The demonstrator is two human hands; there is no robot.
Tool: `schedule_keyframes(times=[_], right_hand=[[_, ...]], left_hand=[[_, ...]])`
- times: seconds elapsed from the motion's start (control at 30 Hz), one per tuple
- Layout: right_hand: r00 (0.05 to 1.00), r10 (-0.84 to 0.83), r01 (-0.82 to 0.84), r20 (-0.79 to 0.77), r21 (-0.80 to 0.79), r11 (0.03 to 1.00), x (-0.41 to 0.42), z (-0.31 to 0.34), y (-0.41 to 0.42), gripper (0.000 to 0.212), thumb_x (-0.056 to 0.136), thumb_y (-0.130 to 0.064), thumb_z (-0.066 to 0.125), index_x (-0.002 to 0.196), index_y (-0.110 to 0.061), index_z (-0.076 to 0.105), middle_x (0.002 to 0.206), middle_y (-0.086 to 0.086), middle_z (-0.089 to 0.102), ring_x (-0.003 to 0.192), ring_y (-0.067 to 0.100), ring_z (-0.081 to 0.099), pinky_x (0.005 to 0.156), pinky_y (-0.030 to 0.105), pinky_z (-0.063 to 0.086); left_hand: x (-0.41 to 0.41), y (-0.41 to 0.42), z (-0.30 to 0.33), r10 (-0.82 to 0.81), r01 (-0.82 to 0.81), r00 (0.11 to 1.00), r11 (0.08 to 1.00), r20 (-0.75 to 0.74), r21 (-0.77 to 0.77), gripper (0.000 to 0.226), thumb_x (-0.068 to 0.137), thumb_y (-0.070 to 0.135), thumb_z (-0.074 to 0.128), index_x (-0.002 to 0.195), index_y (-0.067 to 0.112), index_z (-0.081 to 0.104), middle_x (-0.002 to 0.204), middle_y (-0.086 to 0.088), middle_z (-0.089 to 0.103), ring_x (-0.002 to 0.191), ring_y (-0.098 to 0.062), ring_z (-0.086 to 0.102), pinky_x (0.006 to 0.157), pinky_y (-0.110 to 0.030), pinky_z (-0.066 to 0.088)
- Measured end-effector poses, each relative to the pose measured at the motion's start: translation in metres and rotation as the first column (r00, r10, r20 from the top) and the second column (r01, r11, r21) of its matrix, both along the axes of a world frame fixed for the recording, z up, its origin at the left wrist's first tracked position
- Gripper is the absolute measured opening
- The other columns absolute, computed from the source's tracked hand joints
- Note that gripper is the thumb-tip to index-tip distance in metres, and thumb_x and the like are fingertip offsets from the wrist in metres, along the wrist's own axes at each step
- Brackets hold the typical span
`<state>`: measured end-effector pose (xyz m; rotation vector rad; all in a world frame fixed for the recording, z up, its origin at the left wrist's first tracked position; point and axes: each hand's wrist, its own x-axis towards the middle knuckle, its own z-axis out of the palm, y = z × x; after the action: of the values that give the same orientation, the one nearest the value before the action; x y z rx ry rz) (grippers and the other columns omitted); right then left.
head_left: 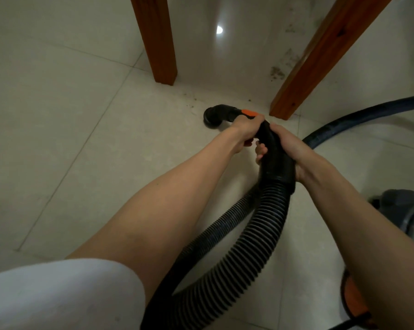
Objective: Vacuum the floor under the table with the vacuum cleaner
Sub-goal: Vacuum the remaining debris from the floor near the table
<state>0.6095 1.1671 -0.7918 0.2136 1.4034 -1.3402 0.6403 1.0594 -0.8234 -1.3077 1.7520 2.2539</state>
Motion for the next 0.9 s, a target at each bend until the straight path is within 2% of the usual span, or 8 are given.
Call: schedule_keyframes(times=[0.1,0.27,0.37,0.47,0.57,0.67,0.8,0.9], right_hand=[[0.997,-0.008,0.009,-0.071,0.013,1.0,0.003,-0.002,-0.003,0.037,0.097,-0.042,0.046,0.103,-0.006,0.052,0.054,0.004,0.055,0.042,0.014,0.054,0.047,0.027,0.05],[0.992,-0.055,0.057,-0.116,0.007,0.998,0.008,-0.005,-0.015,0.038,0.097,-0.042,0.046,0.106,-0.007,0.054,0.056,0.006,0.057,0.044,0.016,0.056,0.051,0.031,0.051],[0.997,0.005,-0.006,-0.077,-0.001,1.0,0.009,-0.002,-0.019,0.038,0.097,-0.043,0.046,0.096,-0.006,0.056,0.056,0.005,0.056,0.043,0.015,0.055,0.047,0.028,0.05],[0.996,0.082,-0.082,-0.041,0.001,0.997,0.013,-0.004,-0.024,0.039,0.097,-0.044,0.045,0.097,-0.005,0.054,0.056,0.004,0.056,0.044,0.014,0.055,0.045,0.027,0.05],[0.99,0.099,-0.097,-0.101,0.022,0.995,0.019,-0.006,-0.036,0.04,0.098,-0.044,0.044,0.098,-0.005,0.054,0.056,0.005,0.057,0.044,0.014,0.055,0.047,0.027,0.05],[0.985,0.043,-0.041,-0.167,0.02,0.999,0.025,-0.008,-0.054,0.041,0.099,-0.043,0.043,0.101,-0.004,0.054,0.055,0.006,0.057,0.044,0.016,0.056,0.053,0.032,0.051],[0.992,-0.026,0.026,-0.124,-0.003,1.0,0.029,-0.01,-0.072,0.039,0.098,-0.042,0.046,0.106,-0.005,0.055,0.054,0.006,0.057,0.044,0.016,0.055,0.053,0.031,0.051],[0.999,0.011,-0.013,-0.046,-0.042,0.999,0.024,-0.007,-0.077,0.037,0.097,-0.04,0.048,0.107,-0.005,0.054,0.056,0.006,0.056,0.043,0.015,0.055,0.048,0.029,0.051]], left_hand=[[0.002,0.001,0.004,0.001,-0.001,1.0,1.0,-0.009,0.015,0.024,0.097,0.029,0.046,0.103,0.007,0.053,0.083,-0.006,0.055,0.077,-0.017,0.052,0.07,-0.029,0.045],[0.005,-0.002,0.013,0.027,-0.027,1.0,0.999,-0.008,0.041,0.026,0.097,0.03,0.046,0.096,0.005,0.052,0.081,-0.01,0.057,0.064,-0.019,0.056,0.06,-0.026,0.049],[0.011,-0.01,0.008,0.067,-0.067,0.998,0.997,-0.007,0.03,0.028,0.097,0.031,0.047,0.106,0.005,0.052,0.086,-0.01,0.058,0.073,-0.019,0.056,0.069,-0.03,0.05],[0.021,-0.02,0.0,0.117,-0.117,0.993,0.993,-0.001,0.003,0.025,0.096,0.029,0.047,0.103,0.006,0.052,0.08,-0.005,0.053,0.072,-0.016,0.05,0.067,-0.029,0.044],[0.027,-0.03,0.0,0.133,-0.133,0.991,0.991,-0.014,-0.002,0.024,0.097,0.029,0.047,0.102,0.006,0.051,0.08,-0.004,0.053,0.072,-0.015,0.05,0.068,-0.029,0.045],[0.028,-0.038,0.007,0.155,-0.155,0.988,0.988,-0.022,0.025,0.031,0.097,0.029,0.047,0.112,0.002,0.053,0.094,-0.011,0.058,0.081,-0.021,0.057,0.068,-0.029,0.05],[0.029,-0.047,0.013,0.154,-0.154,0.988,0.988,-0.005,0.031,0.033,0.097,0.031,0.047,0.112,0.002,0.051,0.087,-0.01,0.058,0.066,-0.018,0.056,0.054,-0.024,0.046],[0.029,-0.056,0.011,0.191,-0.191,0.981,0.981,0.009,0.005,0.024,0.097,0.029,0.046,0.103,0.005,0.05,0.089,-0.01,0.058,0.073,-0.02,0.058,0.064,-0.029,0.052]])
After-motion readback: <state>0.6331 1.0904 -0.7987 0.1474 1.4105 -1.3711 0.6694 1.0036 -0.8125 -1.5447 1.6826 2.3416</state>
